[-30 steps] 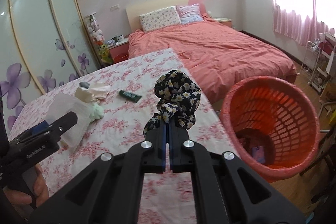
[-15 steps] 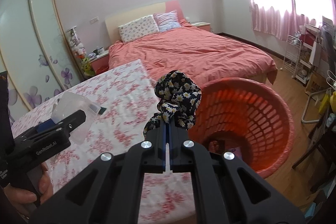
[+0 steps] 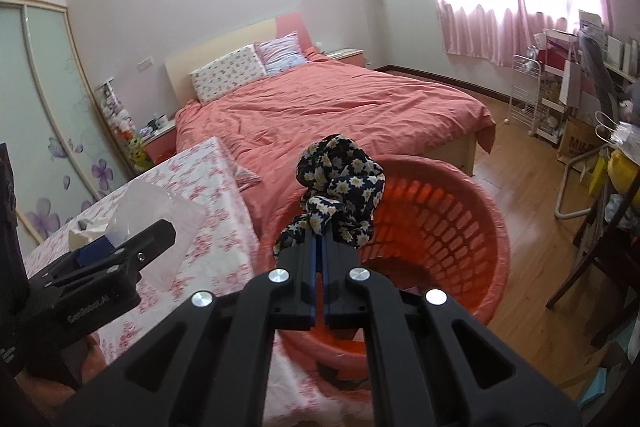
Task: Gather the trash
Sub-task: 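Drop the clear tray and floral cloth into the orange basket with both grippers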
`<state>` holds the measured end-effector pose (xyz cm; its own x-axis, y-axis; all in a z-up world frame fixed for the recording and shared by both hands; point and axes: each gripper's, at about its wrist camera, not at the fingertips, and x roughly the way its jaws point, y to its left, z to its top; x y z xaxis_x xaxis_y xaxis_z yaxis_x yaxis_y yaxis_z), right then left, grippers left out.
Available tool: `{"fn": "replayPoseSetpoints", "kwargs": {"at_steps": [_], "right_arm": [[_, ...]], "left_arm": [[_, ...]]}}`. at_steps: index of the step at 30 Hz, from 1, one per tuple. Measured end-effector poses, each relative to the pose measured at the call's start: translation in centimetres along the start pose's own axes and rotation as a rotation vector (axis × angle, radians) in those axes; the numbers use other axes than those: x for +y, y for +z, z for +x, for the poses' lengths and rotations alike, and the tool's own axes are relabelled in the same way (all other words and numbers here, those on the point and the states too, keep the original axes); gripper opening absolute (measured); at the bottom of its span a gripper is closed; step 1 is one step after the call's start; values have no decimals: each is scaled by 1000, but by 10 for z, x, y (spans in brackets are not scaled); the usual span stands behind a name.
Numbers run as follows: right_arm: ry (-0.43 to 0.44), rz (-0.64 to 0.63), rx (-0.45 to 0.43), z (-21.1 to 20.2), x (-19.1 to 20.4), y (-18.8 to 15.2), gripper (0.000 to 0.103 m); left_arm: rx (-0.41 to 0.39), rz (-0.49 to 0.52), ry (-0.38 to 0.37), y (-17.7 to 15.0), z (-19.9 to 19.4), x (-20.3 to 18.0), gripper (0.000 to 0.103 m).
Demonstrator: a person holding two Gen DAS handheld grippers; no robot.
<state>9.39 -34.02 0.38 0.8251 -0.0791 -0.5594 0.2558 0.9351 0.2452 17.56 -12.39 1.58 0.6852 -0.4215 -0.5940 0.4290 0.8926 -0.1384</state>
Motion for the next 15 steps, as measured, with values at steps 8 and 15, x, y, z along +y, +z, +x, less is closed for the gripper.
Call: {"fn": "replayPoseSetpoints", "kwargs": {"at_steps": [8,15], "right_arm": [[-27,43,-8,9,-34,2,3],[-46,74,-2,22,-62,4,3]], "left_arm": [[4,67,-83,2,25,-41,87],[29,100,-122,-1,47,-62,87]]}}
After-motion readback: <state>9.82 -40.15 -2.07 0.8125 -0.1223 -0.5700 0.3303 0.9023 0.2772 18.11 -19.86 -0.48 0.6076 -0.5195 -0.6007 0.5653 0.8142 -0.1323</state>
